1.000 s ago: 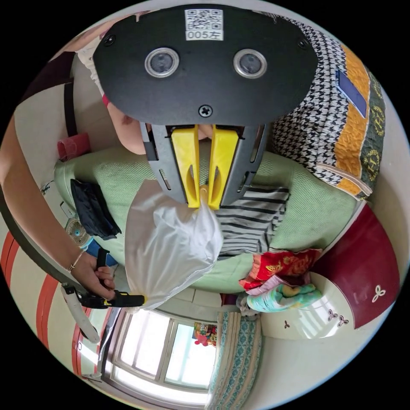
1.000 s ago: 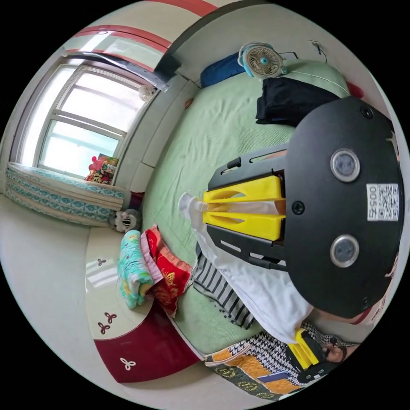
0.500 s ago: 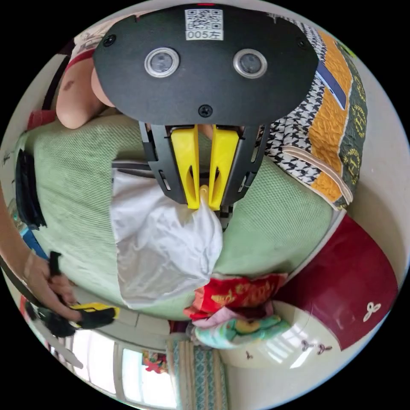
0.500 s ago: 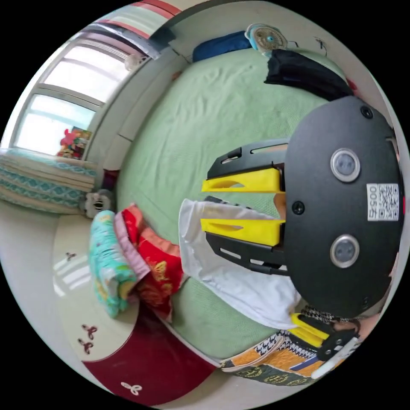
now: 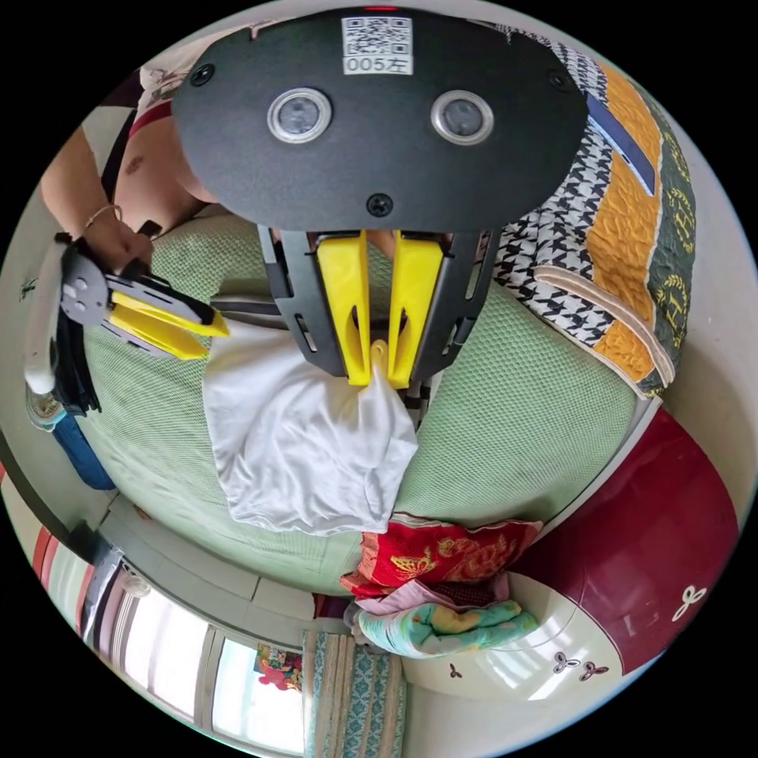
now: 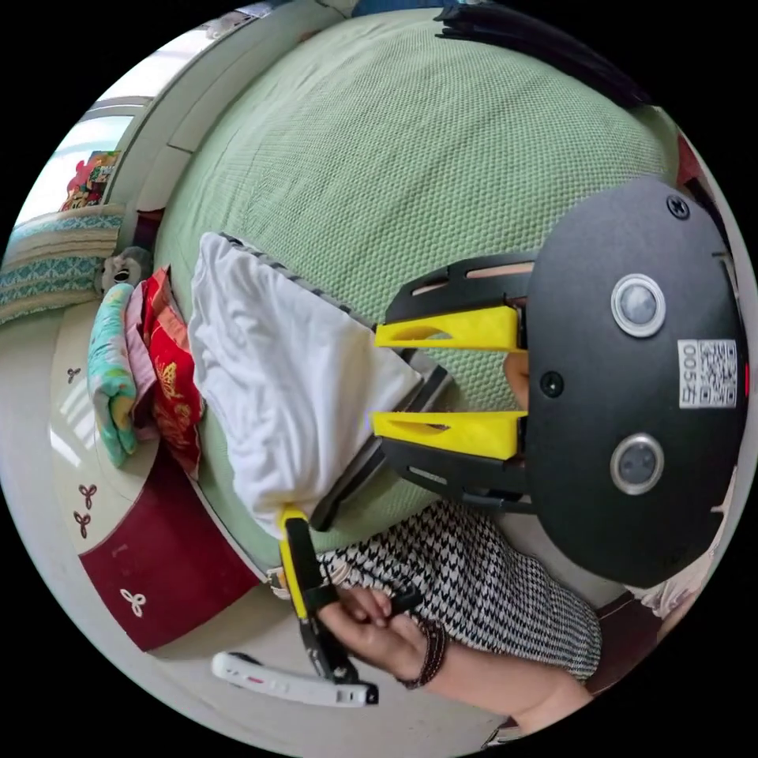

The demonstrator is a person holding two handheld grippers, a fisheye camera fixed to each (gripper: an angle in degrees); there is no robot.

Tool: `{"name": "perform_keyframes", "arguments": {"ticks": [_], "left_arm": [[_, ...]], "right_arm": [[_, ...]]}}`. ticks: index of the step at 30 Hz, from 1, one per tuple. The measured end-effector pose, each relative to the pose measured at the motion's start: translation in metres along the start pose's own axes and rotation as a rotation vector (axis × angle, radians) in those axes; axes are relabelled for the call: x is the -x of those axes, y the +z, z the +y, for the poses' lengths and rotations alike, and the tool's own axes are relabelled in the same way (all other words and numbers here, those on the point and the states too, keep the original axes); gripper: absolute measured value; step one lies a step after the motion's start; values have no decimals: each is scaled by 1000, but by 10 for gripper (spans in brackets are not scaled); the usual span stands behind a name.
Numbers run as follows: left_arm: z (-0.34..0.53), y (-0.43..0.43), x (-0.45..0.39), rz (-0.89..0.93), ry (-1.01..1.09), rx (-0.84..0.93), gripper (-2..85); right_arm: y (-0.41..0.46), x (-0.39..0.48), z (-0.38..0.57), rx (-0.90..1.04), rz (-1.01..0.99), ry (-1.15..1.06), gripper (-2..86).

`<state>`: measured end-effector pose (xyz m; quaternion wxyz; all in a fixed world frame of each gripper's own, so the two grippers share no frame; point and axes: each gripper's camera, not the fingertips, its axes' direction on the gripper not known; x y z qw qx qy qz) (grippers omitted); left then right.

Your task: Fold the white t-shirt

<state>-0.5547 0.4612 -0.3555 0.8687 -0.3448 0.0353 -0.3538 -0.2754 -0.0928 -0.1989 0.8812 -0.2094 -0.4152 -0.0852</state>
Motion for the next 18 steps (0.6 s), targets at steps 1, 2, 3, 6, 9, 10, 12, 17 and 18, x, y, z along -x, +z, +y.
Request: {"name": "perform_keyframes", "arguments": {"ticks": [1, 2, 3, 6, 9, 10, 12, 17, 18], "left_arm": [[-4, 1, 2, 2, 3, 13, 49], [-9, 3, 3, 1, 8, 32, 49], [-12, 3, 3, -2, 11, 37, 49], [-23, 0, 6, 11, 15, 43, 49], [-24, -6, 8, 49, 8, 37, 49], [-21, -4, 9, 60, 2, 41, 49], [-15, 7, 14, 51, -22, 65, 49], [-9, 30, 31, 104, -76, 101, 47], [-10, 29, 30, 106, -71, 93, 47]], "right_arm": [[7, 1, -3, 25, 26, -1, 96], [18, 2, -9, 67, 61, 10, 75], [19, 5, -13, 82, 98, -5, 53], [-5, 10, -14, 44, 90, -33, 2], [-29, 2, -1, 22, 33, 15, -7], [-29, 0, 3, 27, 18, 29, -7], [-13, -6, 17, 78, 42, 47, -8], [18, -22, 33, 142, 64, 136, 0], [7, -26, 35, 79, -13, 170, 5]]}}
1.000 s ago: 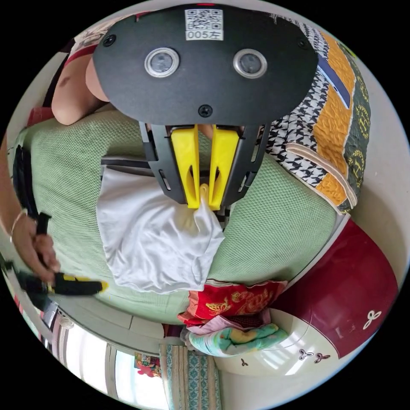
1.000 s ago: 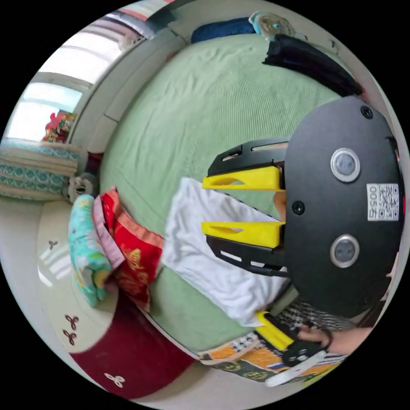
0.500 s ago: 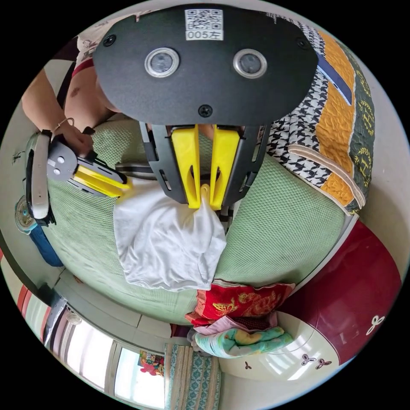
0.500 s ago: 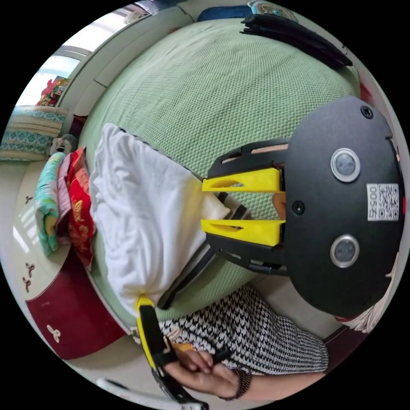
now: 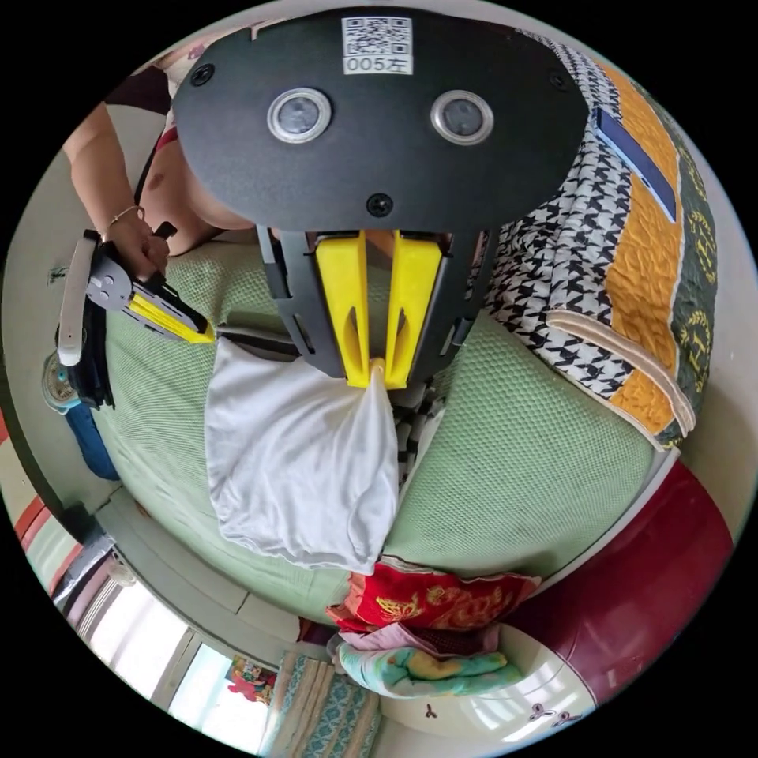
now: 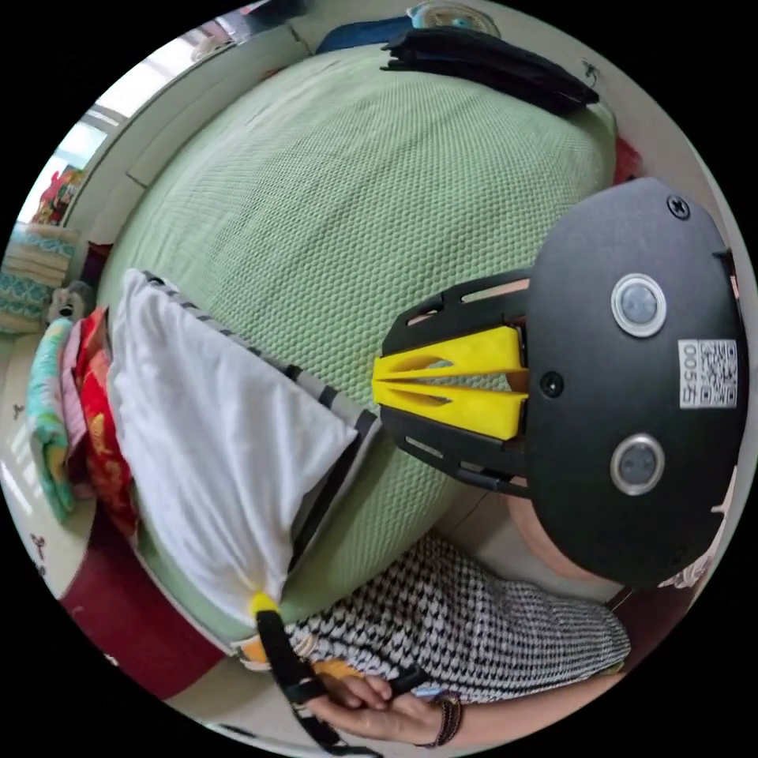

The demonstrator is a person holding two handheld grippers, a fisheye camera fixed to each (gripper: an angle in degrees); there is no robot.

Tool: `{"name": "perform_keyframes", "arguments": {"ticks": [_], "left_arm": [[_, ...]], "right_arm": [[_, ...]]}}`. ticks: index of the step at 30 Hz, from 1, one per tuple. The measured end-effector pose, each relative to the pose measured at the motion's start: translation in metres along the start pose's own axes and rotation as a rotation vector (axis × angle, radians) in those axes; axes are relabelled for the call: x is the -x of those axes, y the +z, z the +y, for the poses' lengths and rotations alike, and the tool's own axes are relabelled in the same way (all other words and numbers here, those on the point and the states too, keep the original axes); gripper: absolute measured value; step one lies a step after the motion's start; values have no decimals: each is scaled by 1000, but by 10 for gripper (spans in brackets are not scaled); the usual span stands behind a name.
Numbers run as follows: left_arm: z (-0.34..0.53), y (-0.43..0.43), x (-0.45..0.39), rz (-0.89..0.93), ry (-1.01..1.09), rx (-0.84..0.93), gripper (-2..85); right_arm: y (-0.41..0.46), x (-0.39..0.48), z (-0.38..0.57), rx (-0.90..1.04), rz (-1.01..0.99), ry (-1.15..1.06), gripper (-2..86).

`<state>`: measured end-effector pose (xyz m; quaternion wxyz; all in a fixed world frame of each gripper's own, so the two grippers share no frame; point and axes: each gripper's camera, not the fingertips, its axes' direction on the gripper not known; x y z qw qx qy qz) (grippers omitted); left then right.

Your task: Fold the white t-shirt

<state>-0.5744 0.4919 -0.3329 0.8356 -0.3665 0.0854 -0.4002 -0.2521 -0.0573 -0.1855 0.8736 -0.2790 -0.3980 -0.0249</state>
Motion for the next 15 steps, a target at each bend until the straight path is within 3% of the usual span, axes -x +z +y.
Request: {"name": "perform_keyframes", "arguments": {"ticks": [2, 7, 15], "left_arm": [[-5, -5, -7, -22, 25, -19, 46], [-19, -1, -27, -81, 40, -9, 44], [-26, 8, -41, -45, 49, -1, 42]], "right_arm": [[-11, -3, 1, -50, -93, 1, 44], [3, 3, -8, -31, -50, -2, 69], [-18, -1, 9, -38, 21, 23, -12]]}}
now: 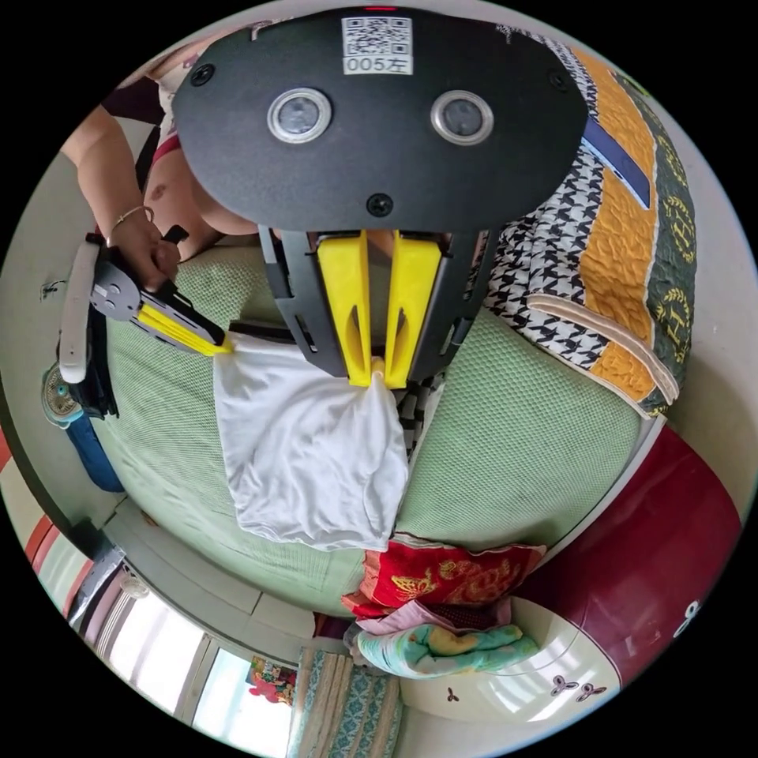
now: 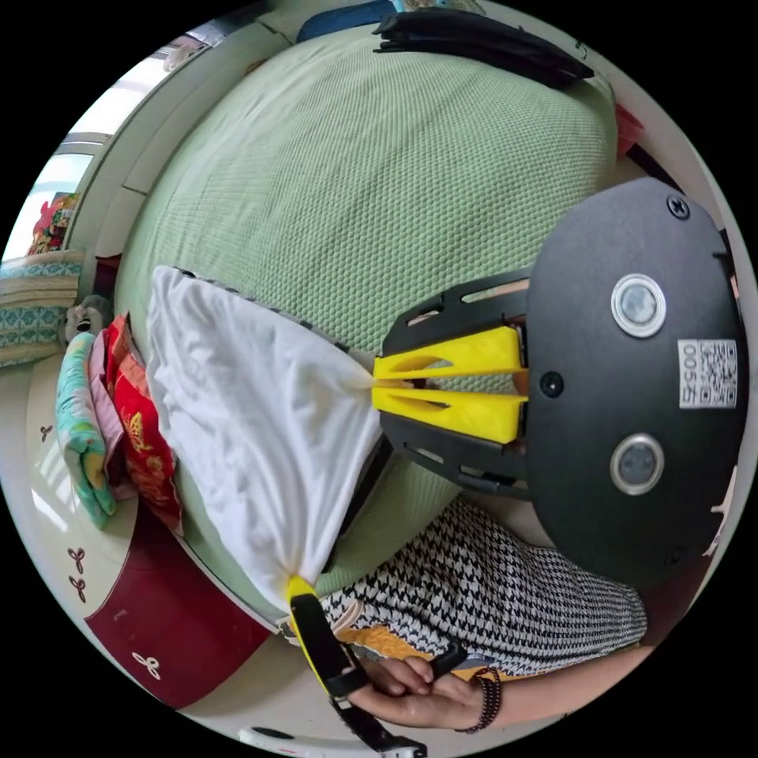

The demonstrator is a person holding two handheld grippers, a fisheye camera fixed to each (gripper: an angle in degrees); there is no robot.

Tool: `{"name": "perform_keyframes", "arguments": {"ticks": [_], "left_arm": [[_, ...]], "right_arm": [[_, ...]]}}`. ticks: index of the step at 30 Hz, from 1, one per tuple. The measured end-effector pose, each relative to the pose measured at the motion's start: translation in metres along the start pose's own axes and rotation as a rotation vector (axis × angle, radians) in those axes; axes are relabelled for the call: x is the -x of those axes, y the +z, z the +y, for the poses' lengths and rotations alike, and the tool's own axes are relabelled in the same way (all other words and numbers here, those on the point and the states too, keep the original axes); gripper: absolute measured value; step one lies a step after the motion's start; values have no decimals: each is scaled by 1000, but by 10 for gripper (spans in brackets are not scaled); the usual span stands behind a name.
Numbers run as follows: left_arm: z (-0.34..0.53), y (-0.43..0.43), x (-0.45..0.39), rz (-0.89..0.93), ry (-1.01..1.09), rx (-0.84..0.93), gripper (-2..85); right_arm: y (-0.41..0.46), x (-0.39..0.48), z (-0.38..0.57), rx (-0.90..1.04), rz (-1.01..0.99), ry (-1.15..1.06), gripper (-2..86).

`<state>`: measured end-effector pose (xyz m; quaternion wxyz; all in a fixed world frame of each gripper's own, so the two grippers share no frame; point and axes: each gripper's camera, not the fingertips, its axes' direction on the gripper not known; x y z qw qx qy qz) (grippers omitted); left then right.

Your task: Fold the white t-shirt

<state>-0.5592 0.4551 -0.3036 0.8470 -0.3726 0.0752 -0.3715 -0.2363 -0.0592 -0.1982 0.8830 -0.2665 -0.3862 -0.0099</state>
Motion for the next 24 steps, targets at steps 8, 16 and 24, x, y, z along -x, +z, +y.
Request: {"name": "perform_keyframes", "arguments": {"ticks": [8, 16, 24], "left_arm": [[20, 45, -21, -23, -6, 90, 37], [56, 38, -75, -268, 127, 117, -1], [43, 45, -241, -55, 308, 24, -3]], "right_arm": [[19, -16, 23, 85, 6, -26, -8], [-61, -80, 90, 31, 17, 4, 56], [-170, -216, 194, -139, 136, 291, 93]]}}
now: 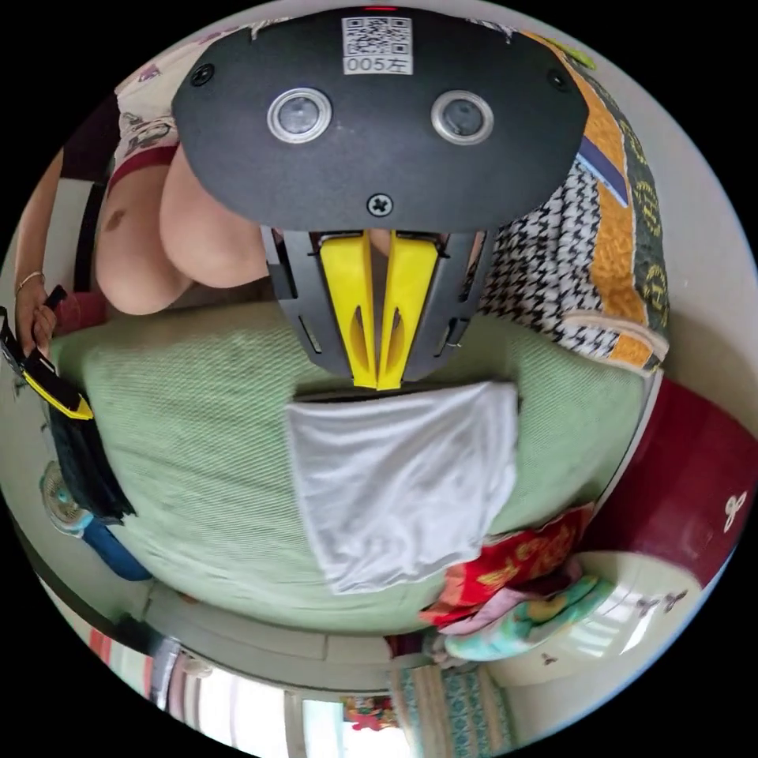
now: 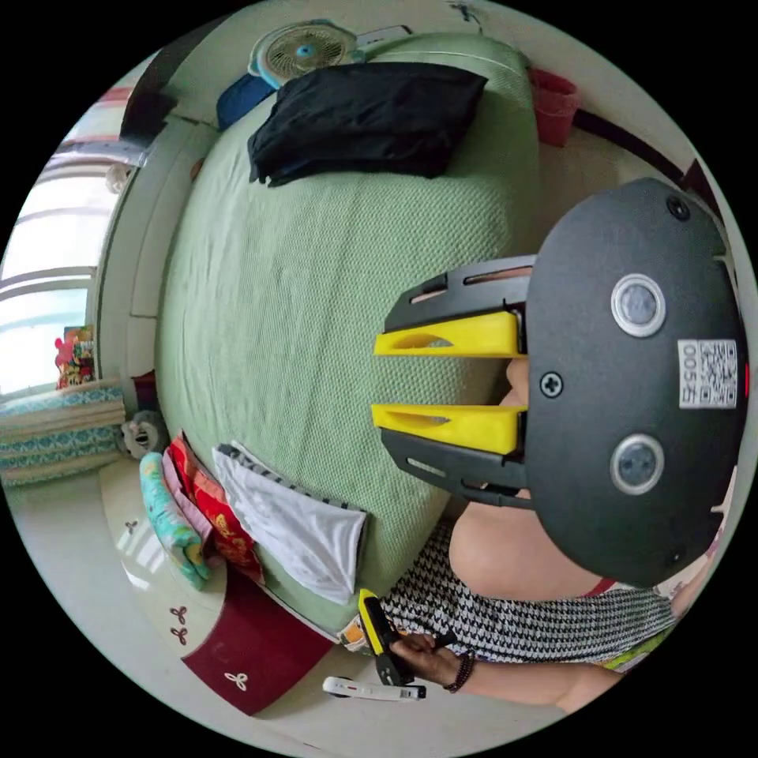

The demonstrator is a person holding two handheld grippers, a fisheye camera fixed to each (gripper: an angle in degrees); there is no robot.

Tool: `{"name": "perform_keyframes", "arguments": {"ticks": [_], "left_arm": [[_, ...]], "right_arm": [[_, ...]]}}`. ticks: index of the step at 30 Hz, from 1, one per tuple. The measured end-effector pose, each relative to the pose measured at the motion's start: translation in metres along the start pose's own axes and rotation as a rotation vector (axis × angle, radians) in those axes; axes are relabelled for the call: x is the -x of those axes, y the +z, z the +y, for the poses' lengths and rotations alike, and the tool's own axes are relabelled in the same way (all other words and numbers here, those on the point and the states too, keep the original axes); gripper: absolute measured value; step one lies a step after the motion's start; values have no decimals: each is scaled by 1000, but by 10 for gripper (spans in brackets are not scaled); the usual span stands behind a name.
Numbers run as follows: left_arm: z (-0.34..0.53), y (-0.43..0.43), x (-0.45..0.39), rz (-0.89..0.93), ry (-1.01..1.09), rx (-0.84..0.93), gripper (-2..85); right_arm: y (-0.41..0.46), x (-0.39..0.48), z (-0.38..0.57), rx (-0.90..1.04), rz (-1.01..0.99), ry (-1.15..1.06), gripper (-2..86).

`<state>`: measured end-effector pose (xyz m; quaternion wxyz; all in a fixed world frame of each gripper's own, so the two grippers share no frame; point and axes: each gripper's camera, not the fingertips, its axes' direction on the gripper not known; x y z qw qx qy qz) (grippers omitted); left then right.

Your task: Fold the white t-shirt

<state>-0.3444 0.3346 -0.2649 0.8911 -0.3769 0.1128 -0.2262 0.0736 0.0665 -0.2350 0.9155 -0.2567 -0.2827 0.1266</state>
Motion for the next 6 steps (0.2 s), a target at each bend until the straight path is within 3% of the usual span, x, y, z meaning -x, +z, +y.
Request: {"name": "perform_keyframes", "arguments": {"ticks": [6], "left_arm": [[-55, -5, -149, 138, 240, -77, -2]], "right_arm": [[-56, -89, 44, -39, 133, 148, 92]]}}
